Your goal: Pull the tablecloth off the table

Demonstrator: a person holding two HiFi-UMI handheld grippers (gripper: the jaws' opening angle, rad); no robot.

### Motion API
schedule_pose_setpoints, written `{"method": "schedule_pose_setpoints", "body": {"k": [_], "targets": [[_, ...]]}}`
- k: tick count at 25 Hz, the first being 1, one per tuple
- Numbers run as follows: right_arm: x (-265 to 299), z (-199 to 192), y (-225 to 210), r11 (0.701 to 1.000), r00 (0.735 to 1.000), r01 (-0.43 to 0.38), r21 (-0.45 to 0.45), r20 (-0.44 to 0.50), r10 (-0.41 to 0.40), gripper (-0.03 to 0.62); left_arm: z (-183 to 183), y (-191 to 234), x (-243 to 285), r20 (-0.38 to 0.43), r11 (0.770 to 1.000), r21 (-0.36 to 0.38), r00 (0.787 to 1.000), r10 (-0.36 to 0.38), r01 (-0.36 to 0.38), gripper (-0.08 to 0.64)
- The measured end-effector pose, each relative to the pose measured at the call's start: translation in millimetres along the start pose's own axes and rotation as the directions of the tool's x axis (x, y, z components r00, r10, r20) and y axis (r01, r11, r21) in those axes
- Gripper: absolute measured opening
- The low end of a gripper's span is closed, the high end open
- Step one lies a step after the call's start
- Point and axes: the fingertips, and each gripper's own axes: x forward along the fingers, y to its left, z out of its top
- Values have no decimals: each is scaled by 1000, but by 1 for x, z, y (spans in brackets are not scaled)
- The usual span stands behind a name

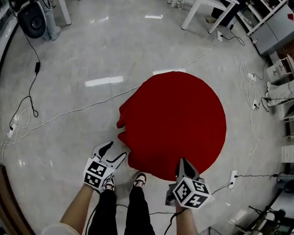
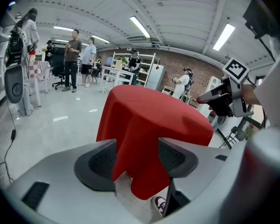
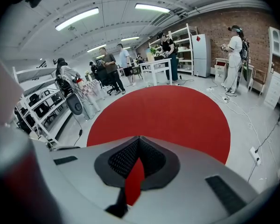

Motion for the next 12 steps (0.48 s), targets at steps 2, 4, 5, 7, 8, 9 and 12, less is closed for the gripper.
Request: {"method": "schedule_pose_setpoints", "body": {"k": [2, 4, 5, 7, 8, 9, 12], "targets": [[5, 1, 1, 1000, 1000, -1, 5, 2, 1, 25, -5, 0, 9, -31, 999, 44, 999, -13, 14, 284], [9, 2, 0, 1000, 1000, 0, 12, 5, 0, 25, -10, -3, 17, -63, 996, 87, 997, -32, 37, 284], [11, 2, 0, 1000, 1000, 1, 15, 7, -1, 25, -12, -4, 21, -75, 993, 105, 996, -43, 51, 285], [14, 3, 0, 1000, 1000, 2, 17, 11, -3, 25, -14, -6, 30, -86, 989, 126, 994, -66, 77, 285], [16, 3, -1, 1000, 1000, 3, 16, 11, -3, 25, -15, -5, 35, -87, 988, 129, 993, -79, 90, 288], [18, 3, -1, 1000, 1000, 2, 15, 10, -2, 25, -14, -5, 40, -88, 986, 131, 992, -92, 103, 291], [20, 3, -6, 1000, 1000, -1, 21, 9, 1, 25, -15, -6, 55, -117, 978, 156, 986, -122, 139, 298]]}}
